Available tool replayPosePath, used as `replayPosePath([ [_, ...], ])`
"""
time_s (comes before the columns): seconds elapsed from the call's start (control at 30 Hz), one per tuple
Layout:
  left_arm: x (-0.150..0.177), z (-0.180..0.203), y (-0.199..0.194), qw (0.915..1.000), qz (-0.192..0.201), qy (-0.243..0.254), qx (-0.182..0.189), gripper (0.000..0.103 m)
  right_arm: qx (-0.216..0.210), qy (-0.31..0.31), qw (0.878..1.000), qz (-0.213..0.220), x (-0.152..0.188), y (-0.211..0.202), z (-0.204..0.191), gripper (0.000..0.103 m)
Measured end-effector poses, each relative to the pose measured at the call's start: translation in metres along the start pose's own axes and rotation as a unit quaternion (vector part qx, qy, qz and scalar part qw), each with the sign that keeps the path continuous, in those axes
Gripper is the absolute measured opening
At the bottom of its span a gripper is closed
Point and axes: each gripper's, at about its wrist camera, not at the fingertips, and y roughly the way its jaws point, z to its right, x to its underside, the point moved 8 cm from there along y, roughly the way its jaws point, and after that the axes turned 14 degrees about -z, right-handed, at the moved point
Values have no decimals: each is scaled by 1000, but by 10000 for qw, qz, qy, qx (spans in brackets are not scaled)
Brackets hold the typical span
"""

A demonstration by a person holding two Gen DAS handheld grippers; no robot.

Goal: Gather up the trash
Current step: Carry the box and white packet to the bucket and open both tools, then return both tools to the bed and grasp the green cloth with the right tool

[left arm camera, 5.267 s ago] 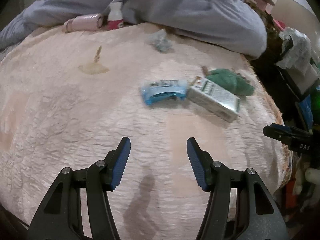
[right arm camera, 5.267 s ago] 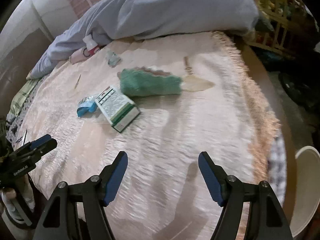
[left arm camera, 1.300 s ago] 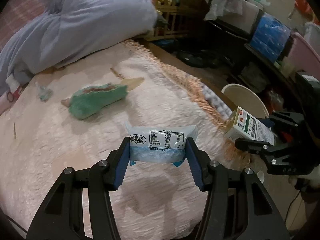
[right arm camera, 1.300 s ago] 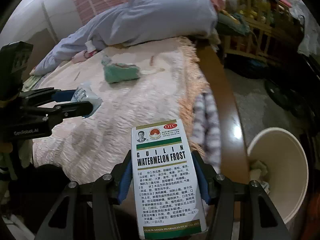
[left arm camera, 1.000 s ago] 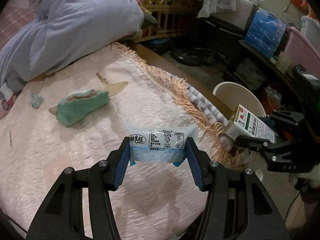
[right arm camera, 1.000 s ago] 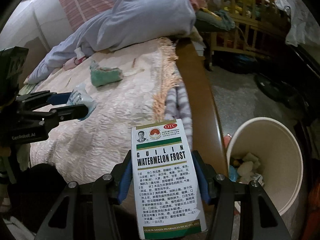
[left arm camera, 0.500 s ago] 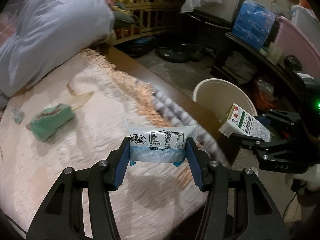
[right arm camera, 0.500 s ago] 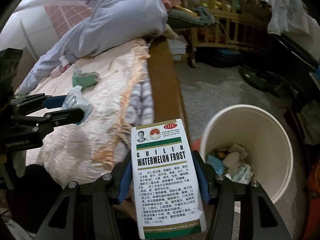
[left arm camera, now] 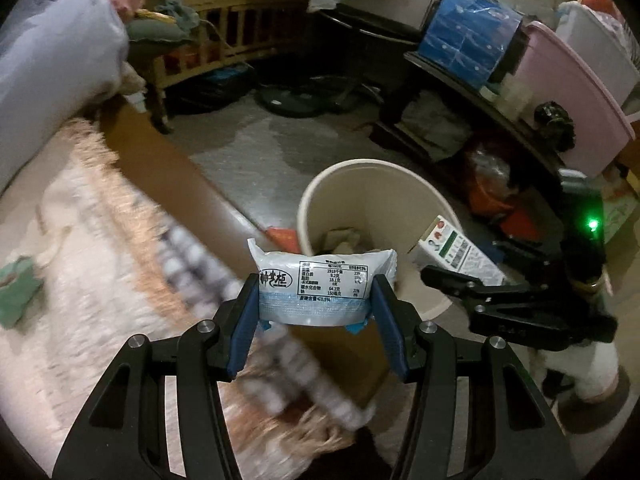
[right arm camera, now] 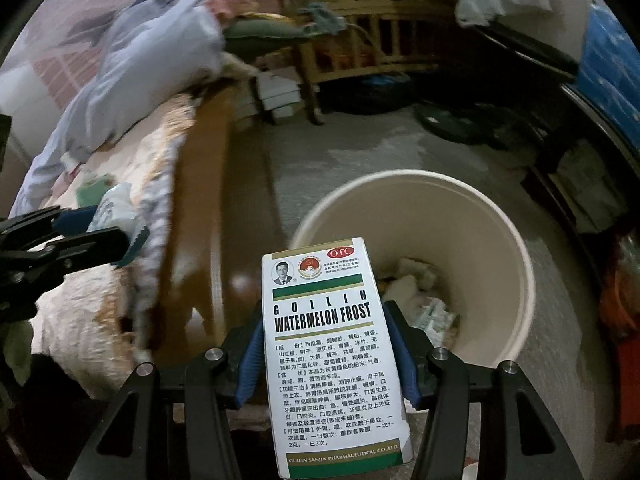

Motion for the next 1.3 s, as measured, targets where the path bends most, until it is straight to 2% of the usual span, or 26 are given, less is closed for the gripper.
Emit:
replayPosePath([
  [0.2, -22, 17, 17, 9996, -9, -72, 281, 53, 53, 424, 9991, -51, 0, 6, 43, 54],
  [0.47, -42, 27, 30, 9953, -24, -294, 923, 60, 176, 625, 9978, -104, -12, 16, 68, 54],
  [0.5, -43, 28, 29, 9945, -21, -300, 1000, 60, 215, 644, 9976, -98, -13, 17, 69, 57],
  [0.53, -44, 28, 28, 9942, -19, -313, 1029, 60, 264, 681, 9973, -87, -15, 17, 71, 67],
  [0.57, -44, 27, 27, 9942, -12, -328, 1026, 60, 292, 728, 9969, -64, -16, 17, 73, 72],
  [0.63, -43, 24, 26, 9944, -11, -345, 995, 60, 237, 801, 9965, -20, -16, 17, 74, 74],
  [0.8, -31, 4, 15, 9954, 29, -521, 799, 60, 220, 700, 9972, -110, -10, 21, 66, 74],
  [1.0, -10, -35, -6, 9970, 195, -729, 180, 60, 105, 543, 9983, -203, -2, 25, 44, 74],
  [1.13, 9, -68, -20, 9956, 274, -867, -204, 60, 53, 325, 9993, -203, -2, 24, 20, 74],
  [1.3, 37, -121, -39, 9900, 384, -1196, -637, 60, -107, -51, 9998, -157, -13, 19, -25, 74],
])
